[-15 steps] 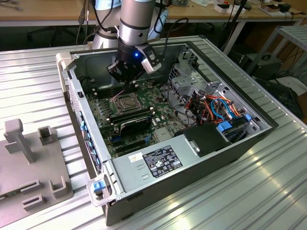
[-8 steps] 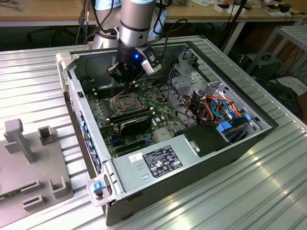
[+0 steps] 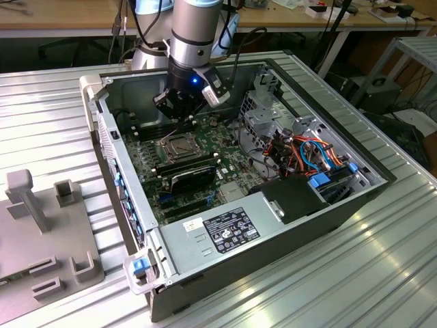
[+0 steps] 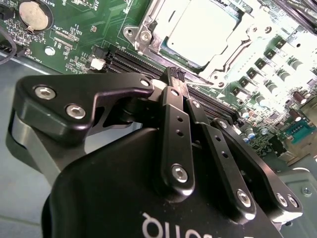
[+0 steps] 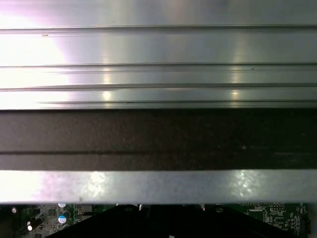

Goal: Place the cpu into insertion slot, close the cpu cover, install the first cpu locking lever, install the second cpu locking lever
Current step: 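Install the first cpu locking lever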

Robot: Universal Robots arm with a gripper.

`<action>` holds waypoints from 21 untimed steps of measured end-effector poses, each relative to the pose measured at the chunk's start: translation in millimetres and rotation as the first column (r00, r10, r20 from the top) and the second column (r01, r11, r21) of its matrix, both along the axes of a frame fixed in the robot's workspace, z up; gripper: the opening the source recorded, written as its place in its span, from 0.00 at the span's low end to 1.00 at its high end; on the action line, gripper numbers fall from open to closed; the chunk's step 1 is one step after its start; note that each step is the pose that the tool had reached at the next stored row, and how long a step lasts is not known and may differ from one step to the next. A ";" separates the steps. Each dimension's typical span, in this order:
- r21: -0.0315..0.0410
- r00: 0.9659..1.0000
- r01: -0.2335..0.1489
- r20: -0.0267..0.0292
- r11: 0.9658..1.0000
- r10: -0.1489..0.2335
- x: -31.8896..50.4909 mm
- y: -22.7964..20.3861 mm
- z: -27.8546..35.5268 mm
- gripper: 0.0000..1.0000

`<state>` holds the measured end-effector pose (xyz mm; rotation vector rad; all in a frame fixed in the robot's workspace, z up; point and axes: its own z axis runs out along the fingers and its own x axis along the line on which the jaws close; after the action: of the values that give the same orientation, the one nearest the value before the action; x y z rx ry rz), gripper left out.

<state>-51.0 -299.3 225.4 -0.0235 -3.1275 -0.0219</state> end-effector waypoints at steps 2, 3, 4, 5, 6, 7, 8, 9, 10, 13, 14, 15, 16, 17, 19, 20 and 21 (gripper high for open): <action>0.000 1.000 0.000 0.000 1.000 0.000 0.0 0.0 -3.1 0.11; 0.000 1.000 0.000 0.000 1.000 0.000 0.0 0.0 -3.2 0.11; 0.000 1.000 0.000 0.000 1.000 0.000 0.0 0.0 -3.2 0.11; 0.000 1.000 0.000 0.000 1.000 0.000 0.0 0.0 -3.2 0.11; 0.000 1.000 0.000 0.000 1.000 0.000 0.0 0.0 -3.2 0.11; 0.000 1.000 0.000 0.000 1.000 0.000 0.0 0.0 -3.3 0.11; 0.000 1.000 0.000 0.000 1.000 0.000 0.0 0.0 -3.3 0.11; 0.000 1.000 0.000 0.000 1.000 0.000 0.0 0.0 -3.3 0.11; 0.000 1.000 0.000 0.000 1.000 0.000 0.0 0.0 -3.3 0.11; 0.000 1.000 0.000 0.000 1.000 0.000 0.1 0.1 -4.2 0.11; 0.000 1.000 0.000 0.000 1.000 0.000 0.0 0.0 -5.3 0.11; 0.000 1.000 0.000 0.000 1.000 0.000 0.0 0.0 -6.3 0.11; 0.000 1.000 0.000 0.000 1.000 0.000 0.0 0.0 -6.8 0.11; 0.000 1.000 0.000 0.000 1.000 0.000 0.0 0.0 -6.9 0.11; 0.000 1.000 0.000 0.000 1.000 0.000 0.5 0.0 -7.0 0.11; 0.000 1.000 -0.001 0.000 1.000 0.001 1.0 0.0 -7.0 0.11; 0.000 1.000 -0.002 0.000 1.000 0.002 2.1 0.0 -7.1 0.11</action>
<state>-48.9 -299.3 218.3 -0.0204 -3.1276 -0.0221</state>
